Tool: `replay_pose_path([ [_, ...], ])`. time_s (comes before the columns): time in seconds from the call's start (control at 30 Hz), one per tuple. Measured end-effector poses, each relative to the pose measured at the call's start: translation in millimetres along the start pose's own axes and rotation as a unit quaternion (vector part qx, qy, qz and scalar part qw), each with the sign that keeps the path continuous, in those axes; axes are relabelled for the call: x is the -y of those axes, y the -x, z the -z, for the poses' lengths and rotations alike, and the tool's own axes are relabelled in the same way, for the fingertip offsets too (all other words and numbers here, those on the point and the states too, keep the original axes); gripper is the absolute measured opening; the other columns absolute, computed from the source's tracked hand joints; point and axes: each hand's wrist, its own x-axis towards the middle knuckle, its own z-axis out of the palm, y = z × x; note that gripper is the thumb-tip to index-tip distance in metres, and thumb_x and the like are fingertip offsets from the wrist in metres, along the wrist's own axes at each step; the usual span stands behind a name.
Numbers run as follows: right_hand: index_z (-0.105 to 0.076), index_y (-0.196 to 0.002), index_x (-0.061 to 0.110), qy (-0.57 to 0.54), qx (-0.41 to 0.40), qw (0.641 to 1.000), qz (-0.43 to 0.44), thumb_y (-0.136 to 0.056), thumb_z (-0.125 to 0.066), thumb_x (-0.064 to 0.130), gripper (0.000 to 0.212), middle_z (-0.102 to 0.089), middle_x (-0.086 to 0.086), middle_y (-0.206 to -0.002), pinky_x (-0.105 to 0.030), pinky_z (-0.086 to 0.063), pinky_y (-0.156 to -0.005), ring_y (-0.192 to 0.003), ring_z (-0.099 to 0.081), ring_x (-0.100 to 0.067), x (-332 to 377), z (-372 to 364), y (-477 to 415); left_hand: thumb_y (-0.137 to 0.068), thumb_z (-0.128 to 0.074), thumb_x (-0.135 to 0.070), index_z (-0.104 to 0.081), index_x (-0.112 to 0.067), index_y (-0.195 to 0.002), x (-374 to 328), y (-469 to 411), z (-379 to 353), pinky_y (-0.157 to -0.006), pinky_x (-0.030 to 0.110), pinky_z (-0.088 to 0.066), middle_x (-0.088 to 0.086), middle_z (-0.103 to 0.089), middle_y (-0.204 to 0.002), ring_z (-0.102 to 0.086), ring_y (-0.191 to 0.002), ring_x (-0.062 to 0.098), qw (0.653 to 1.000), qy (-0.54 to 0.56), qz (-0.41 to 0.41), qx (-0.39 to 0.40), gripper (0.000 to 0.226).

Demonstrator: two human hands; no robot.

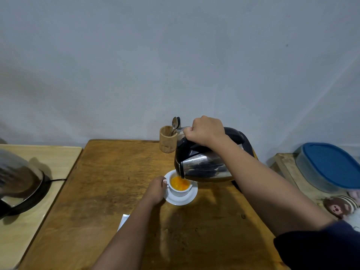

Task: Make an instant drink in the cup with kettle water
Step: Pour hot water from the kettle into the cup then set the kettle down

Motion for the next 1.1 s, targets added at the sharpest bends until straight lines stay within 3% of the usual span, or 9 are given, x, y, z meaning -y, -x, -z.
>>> replay_pose_path([
  [0.13, -0.033, -0.049, 0.014, 0.0, 0.006, 1.0, -0.005, -0.085, -0.042, 0.029, 0.041, -0.036, -0.001, -0.053, -0.024, -0.023, -0.048, -0.047, -0.032, -0.015, -0.6, -1.1, 1.3, -0.095, -0.041, -0.014, -0.049, -0.009, -0.129, 2.7, 5.9, 2.6, -0.09, 0.03, -0.042, 0.013, -0.053, -0.13, -0.051, -0.11, 0.022, 0.999, -0.02, -0.035, 0.006, 0.035],
  [0.2, -0.034, -0.048, 0.014, 0.001, 0.007, 1.0, -0.005, -0.086, -0.042, 0.03, 0.041, -0.036, -0.001, -0.052, -0.024, -0.024, -0.049, -0.047, -0.032, -0.015, -1.2, -1.9, 1.5, -0.095, -0.041, -0.014, -0.047, -0.009, -0.131, 3.3, 7.4, 3.3, -0.094, 0.031, -0.04, 0.014, -0.051, -0.134, -0.049, -0.118, 0.026, 0.999, -0.025, -0.042, 0.004, 0.037],
  [0.57, -0.032, -0.048, 0.014, 0.005, 0.009, 1.0, -0.008, -0.085, -0.041, 0.03, 0.041, -0.036, 0.0, -0.054, -0.025, -0.022, -0.048, -0.048, -0.031, -0.015, 0.6, 0.2, -1.2, -0.094, -0.042, -0.014, -0.053, -0.011, -0.124, 1.6, 6.3, 6.5, -0.082, 0.026, -0.039, 0.012, -0.057, -0.124, -0.049, -0.097, 0.014, 0.998, -0.033, -0.056, 0.011, 0.031],
  [0.97, -0.036, -0.049, 0.014, 0.022, 0.007, 1.0, 0.008, -0.084, -0.041, 0.03, 0.039, -0.039, 0.0, -0.054, -0.024, -0.024, -0.049, -0.049, -0.037, -0.016, 8.5, -0.4, -2.7, -0.094, -0.042, -0.013, -0.052, -0.011, -0.124, 0.2, 5.4, 7.3, -0.085, 0.028, -0.042, 0.013, -0.056, -0.125, -0.05, -0.1, 0.018, 0.998, -0.047, -0.04, 0.019, 0.032],
  [1.1, -0.038, -0.05, 0.015, 0.034, 0.011, 0.999, 0.012, -0.084, -0.041, 0.03, 0.037, -0.041, 0.0, -0.057, -0.024, -0.025, -0.049, -0.057, -0.043, -0.02, 12.1, 0.7, -4.2, -0.094, -0.042, -0.012, -0.052, -0.009, -0.124, -2.0, 4.7, 8.6, -0.089, 0.031, -0.042, 0.014, -0.055, -0.126, -0.052, -0.11, 0.025, 0.997, -0.06, -0.033, 0.025, 0.032],
])
